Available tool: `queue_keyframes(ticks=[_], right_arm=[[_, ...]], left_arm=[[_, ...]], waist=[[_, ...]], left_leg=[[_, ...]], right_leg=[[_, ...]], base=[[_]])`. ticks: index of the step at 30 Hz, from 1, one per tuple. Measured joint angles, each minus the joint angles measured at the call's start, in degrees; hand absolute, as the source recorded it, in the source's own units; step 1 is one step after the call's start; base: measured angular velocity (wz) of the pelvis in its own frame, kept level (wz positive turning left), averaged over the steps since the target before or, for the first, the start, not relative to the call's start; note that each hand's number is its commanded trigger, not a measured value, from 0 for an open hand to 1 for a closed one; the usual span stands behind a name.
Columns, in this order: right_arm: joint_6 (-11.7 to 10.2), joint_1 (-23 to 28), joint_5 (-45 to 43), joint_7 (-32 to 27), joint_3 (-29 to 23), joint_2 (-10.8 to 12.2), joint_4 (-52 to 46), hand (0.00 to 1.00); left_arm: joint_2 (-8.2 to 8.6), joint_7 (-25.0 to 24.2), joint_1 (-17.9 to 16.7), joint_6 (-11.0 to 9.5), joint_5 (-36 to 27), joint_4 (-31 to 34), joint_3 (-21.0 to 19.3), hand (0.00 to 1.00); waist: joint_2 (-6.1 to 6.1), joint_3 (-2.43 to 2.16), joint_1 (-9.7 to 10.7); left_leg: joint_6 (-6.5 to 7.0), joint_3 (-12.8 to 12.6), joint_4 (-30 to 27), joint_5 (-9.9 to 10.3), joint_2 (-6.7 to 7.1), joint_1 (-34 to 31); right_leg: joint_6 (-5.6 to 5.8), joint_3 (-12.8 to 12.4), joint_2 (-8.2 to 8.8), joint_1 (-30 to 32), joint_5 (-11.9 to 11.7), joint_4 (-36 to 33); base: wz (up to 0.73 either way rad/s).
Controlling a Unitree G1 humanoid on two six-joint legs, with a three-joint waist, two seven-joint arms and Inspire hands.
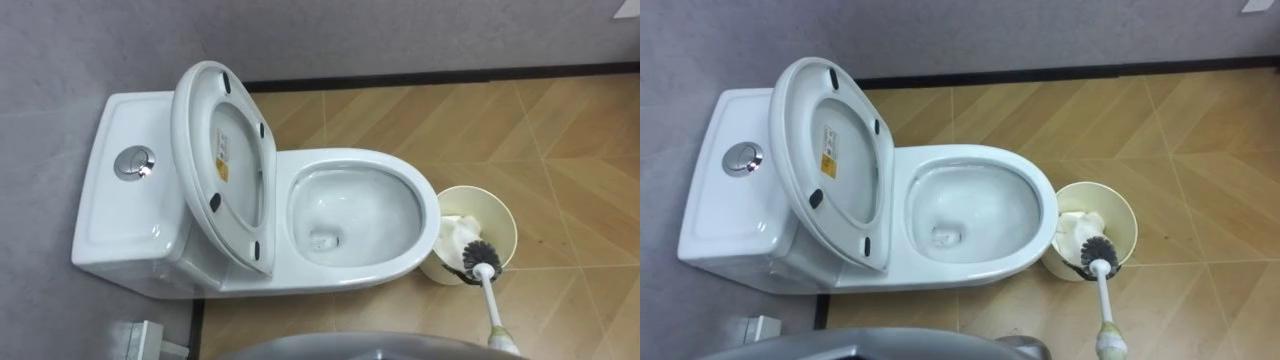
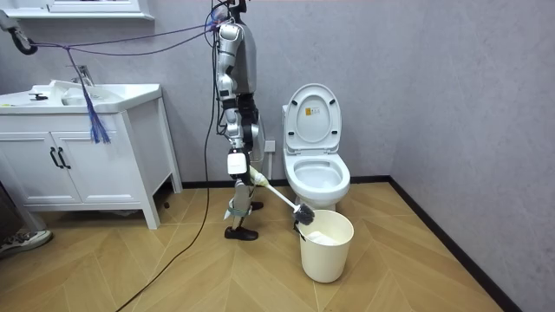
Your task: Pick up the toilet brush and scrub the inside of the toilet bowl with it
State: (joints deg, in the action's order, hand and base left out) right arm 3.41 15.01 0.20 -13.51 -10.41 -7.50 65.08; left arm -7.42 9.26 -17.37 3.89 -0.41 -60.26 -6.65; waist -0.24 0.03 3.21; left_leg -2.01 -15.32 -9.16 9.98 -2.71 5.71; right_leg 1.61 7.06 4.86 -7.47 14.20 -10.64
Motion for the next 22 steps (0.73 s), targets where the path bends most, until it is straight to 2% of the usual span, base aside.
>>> queue_keyframes(ticks=[8,13,19,22], right_arm=[[0.46,-0.10,0.04,0.00,0.02,0.00,0.02,0.00],[0.50,-0.82,2.95,0.79,0.03,0.09,0.54,0.00],[0.59,-1.40,4.60,3.69,0.77,0.12,1.86,0.00],[1.30,-1.65,4.67,4.74,1.35,0.12,2.28,0.00]], left_arm=[[0.00,-0.01,-0.06,1.32,0.07,-0.48,0.00,0.00],[0.00,-0.02,0.04,2.04,0.33,-0.77,-0.01,0.00],[0.00,-0.14,0.10,2.59,5.13,-1.64,0.03,0.00],[0.00,-0.24,0.14,2.96,5.96,-1.64,0.03,0.00]], waist=[[-0.02,0.01,-0.14],[-0.09,0.03,-0.25],[-0.27,0.14,-0.35],[-0.33,0.15,-0.38]], left_leg=[[0.00,0.03,-0.02,0.00,0.03,-0.02],[0.00,0.11,-0.05,0.00,0.03,-0.02],[0.00,0.15,-0.25,0.00,0.03,0.06],[0.00,0.17,-0.29,0.00,0.02,0.07]], right_leg=[[0.01,-0.07,0.01,-0.02,0.00,0.05],[0.01,-0.05,0.01,-0.06,0.00,0.07],[0.01,0.02,0.02,-0.31,0.01,0.13],[0.01,0.01,0.02,-0.31,0.01,0.13]], base=[[0.00],[0.00],[0.00],[0.00]])
